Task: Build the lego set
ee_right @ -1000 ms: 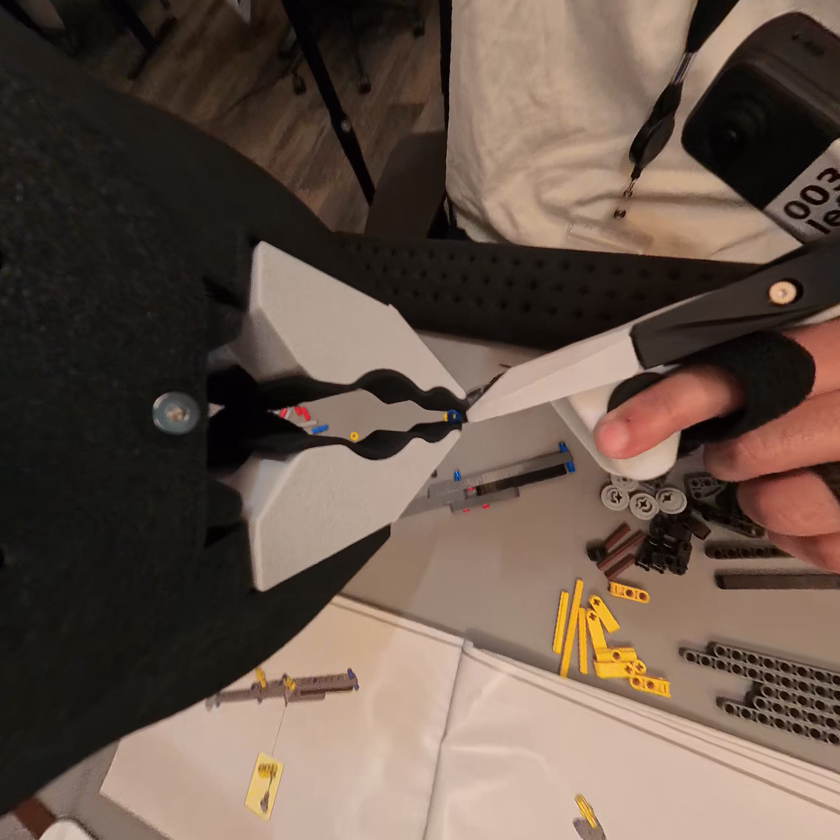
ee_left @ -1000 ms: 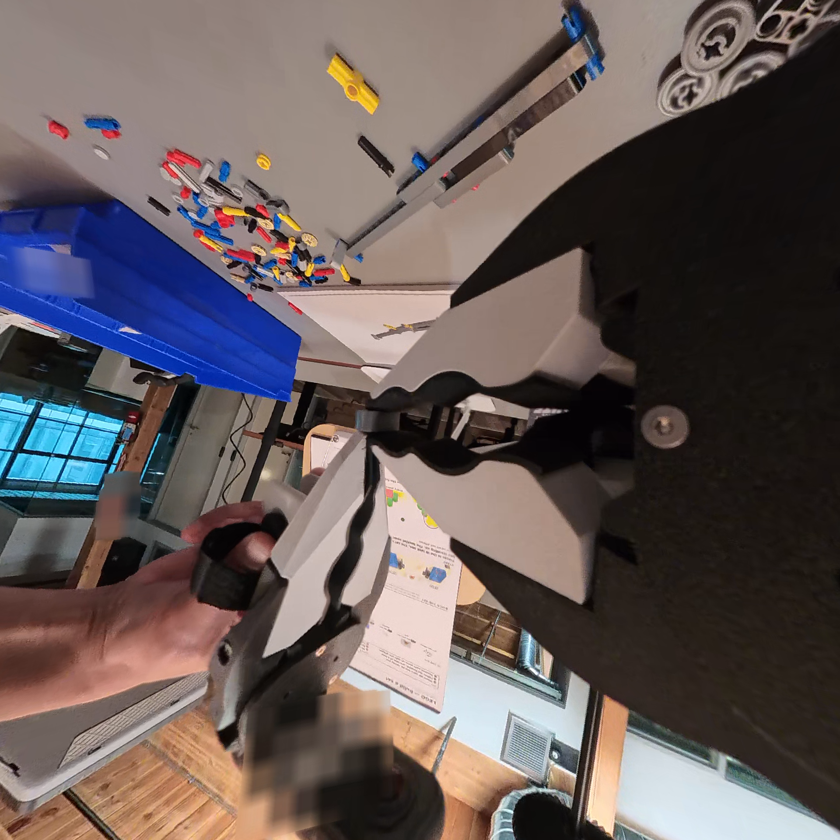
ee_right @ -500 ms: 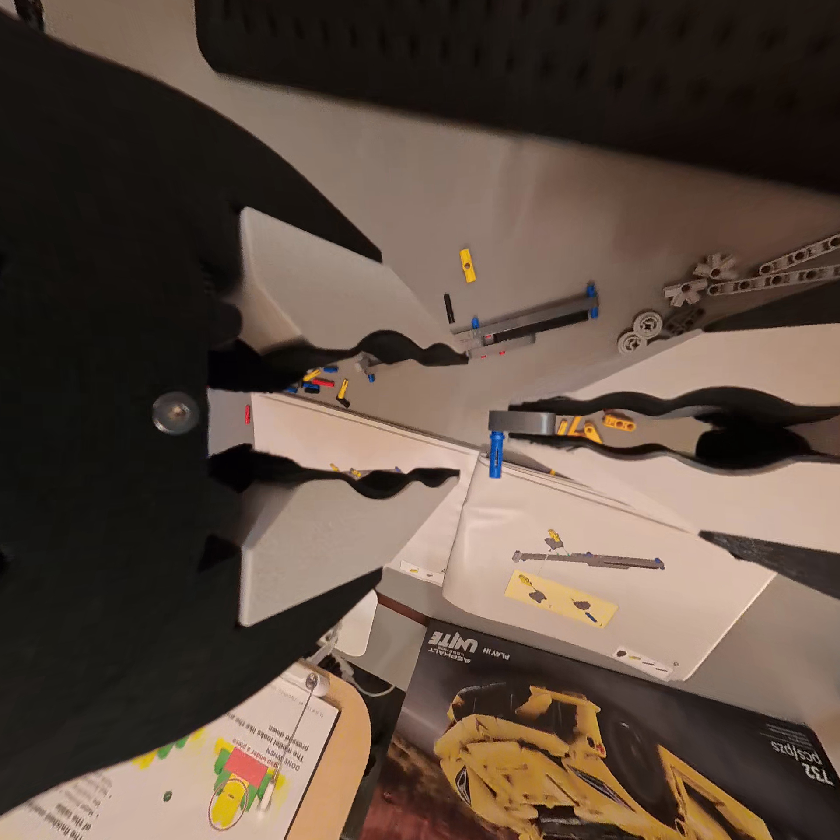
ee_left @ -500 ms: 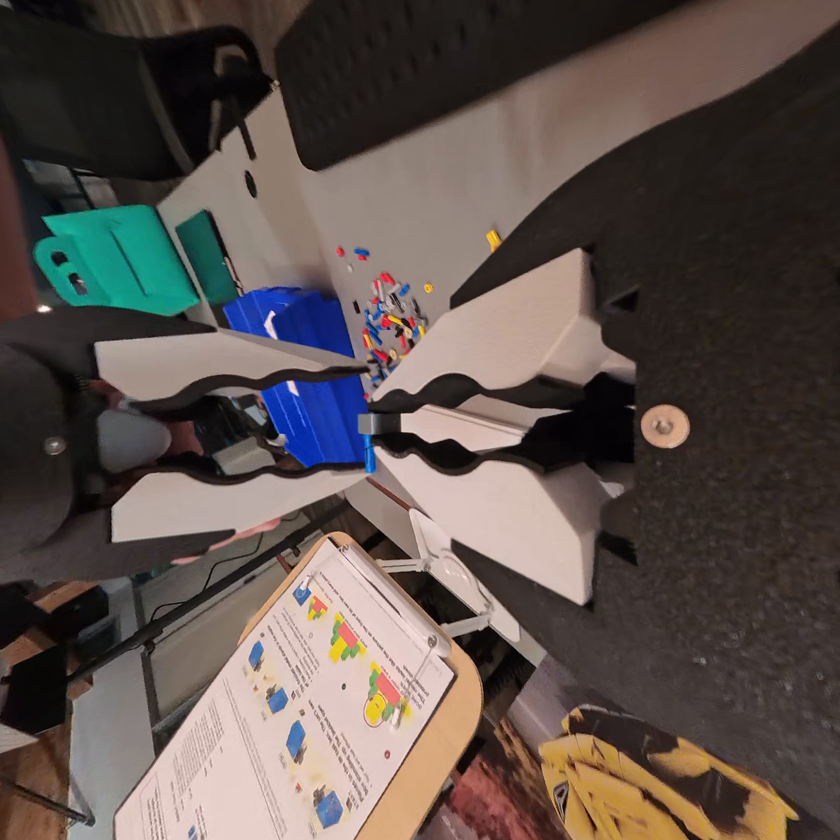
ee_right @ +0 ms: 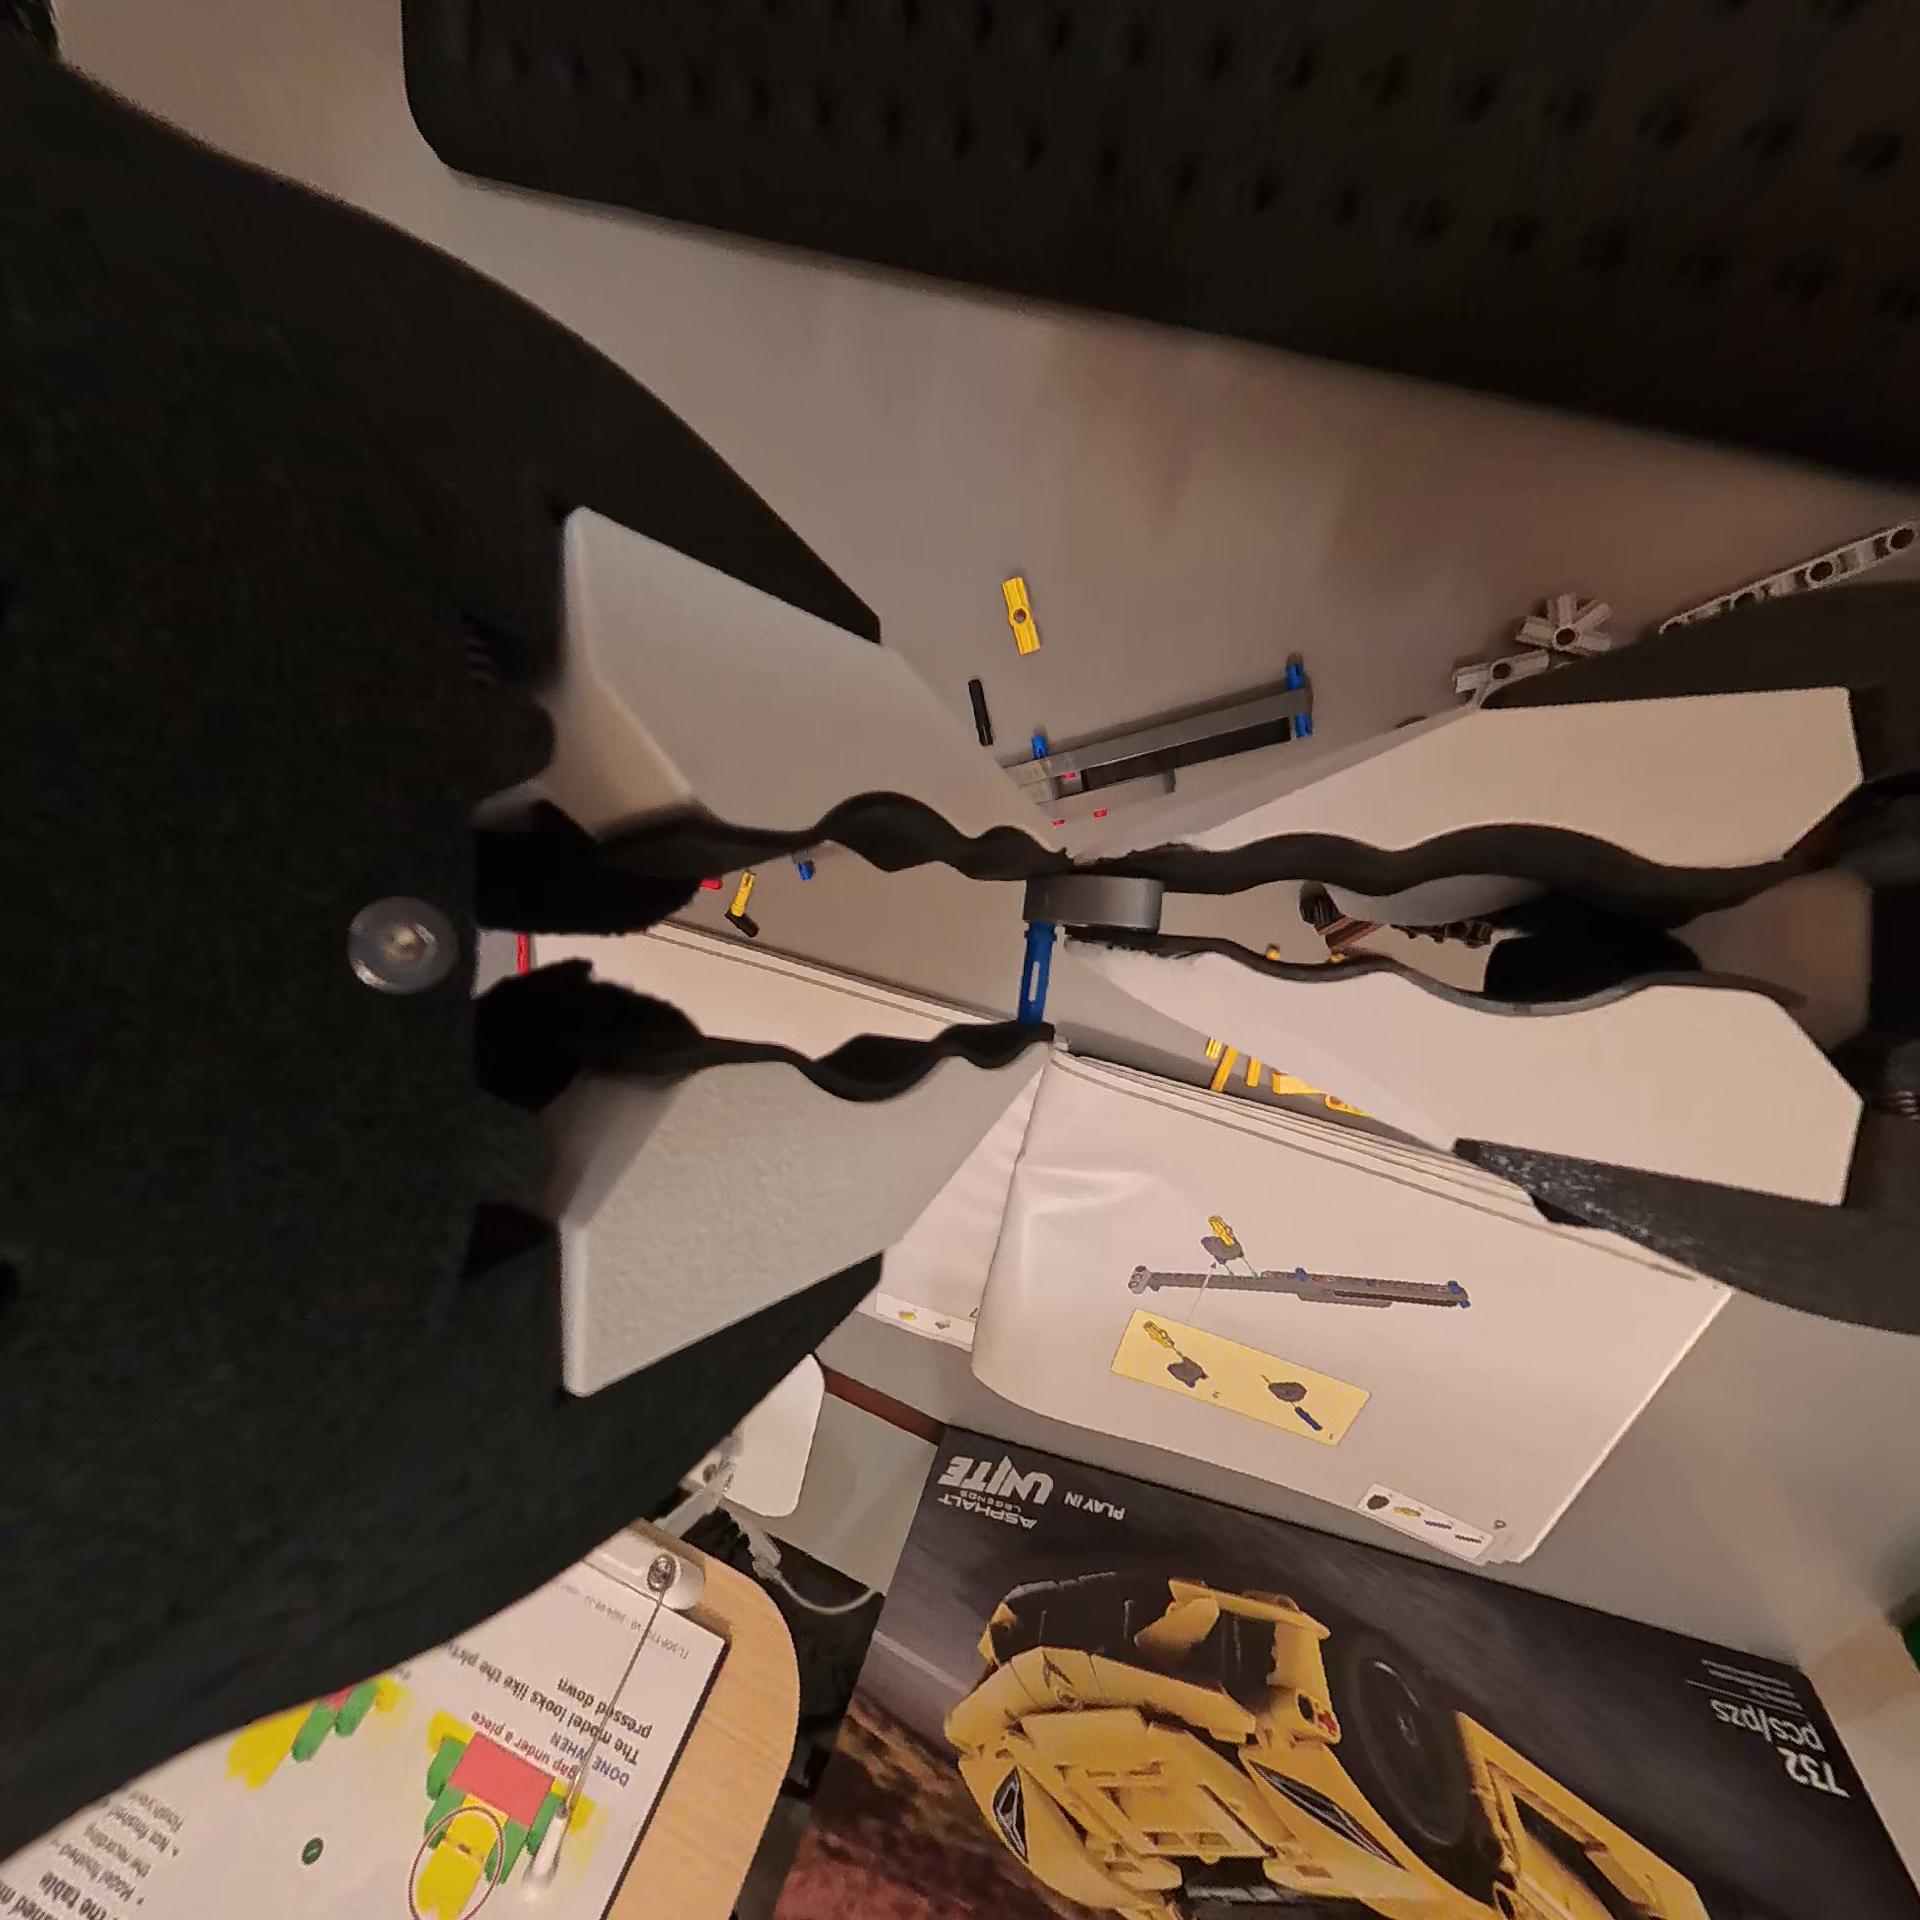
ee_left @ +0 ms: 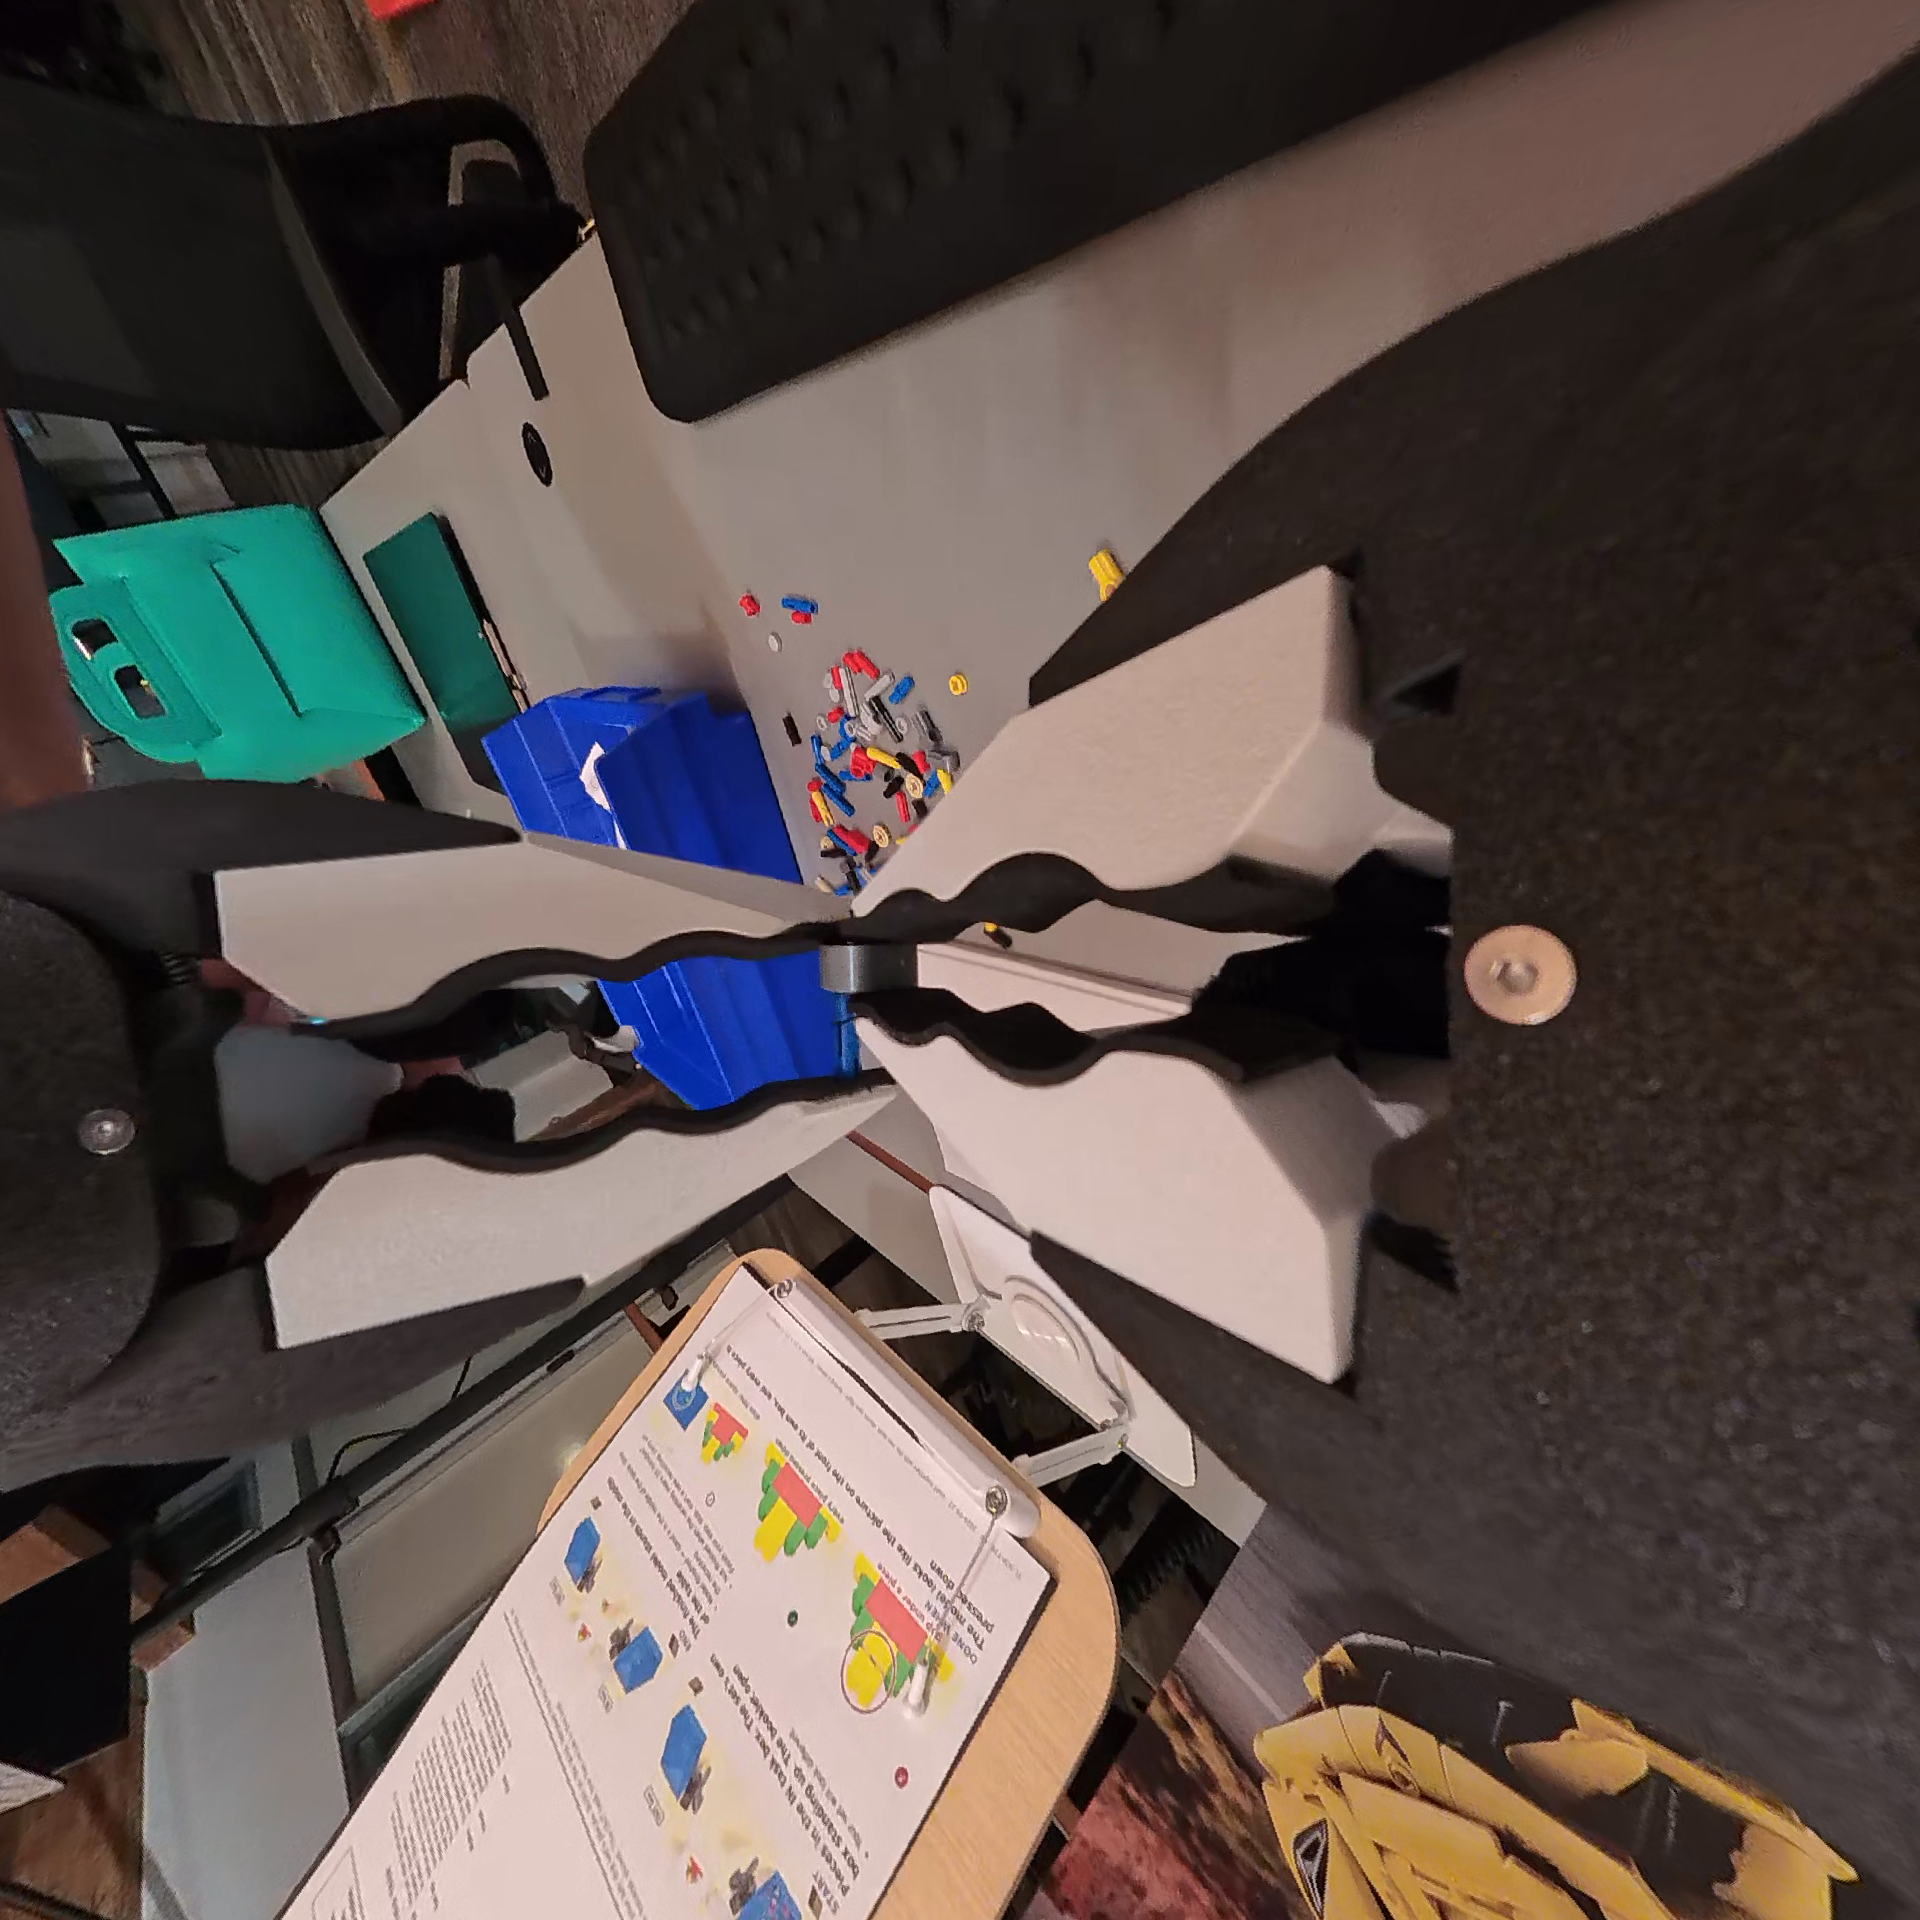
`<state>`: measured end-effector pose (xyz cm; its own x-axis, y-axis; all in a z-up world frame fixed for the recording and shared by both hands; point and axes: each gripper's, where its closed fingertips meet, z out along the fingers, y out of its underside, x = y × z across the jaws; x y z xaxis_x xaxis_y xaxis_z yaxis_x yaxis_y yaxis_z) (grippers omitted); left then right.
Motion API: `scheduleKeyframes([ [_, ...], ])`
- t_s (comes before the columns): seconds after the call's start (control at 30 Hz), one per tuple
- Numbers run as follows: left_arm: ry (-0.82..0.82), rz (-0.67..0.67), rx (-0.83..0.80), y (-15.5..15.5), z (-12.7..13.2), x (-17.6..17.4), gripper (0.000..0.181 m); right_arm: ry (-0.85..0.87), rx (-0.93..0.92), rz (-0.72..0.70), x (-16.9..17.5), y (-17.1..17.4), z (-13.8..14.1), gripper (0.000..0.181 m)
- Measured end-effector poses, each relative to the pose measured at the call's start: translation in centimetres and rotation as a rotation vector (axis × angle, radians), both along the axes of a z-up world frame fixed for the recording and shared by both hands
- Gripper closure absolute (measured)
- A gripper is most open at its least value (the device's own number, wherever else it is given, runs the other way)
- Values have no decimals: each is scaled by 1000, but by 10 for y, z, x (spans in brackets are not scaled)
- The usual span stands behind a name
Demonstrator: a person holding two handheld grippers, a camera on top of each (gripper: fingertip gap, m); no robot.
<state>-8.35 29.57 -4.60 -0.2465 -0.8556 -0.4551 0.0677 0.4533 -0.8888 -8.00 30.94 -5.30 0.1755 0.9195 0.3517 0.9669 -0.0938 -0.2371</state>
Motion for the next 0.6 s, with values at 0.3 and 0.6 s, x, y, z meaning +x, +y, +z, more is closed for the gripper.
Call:
scheduleKeyframes([
  [0.3,20,-3,-48,1,-2,1,175,85,-38,-20,0,0,-5,157],
  [0.6,133,83,-295,41,-11,4,175,516,59,-220,9,32,-9,151],
])
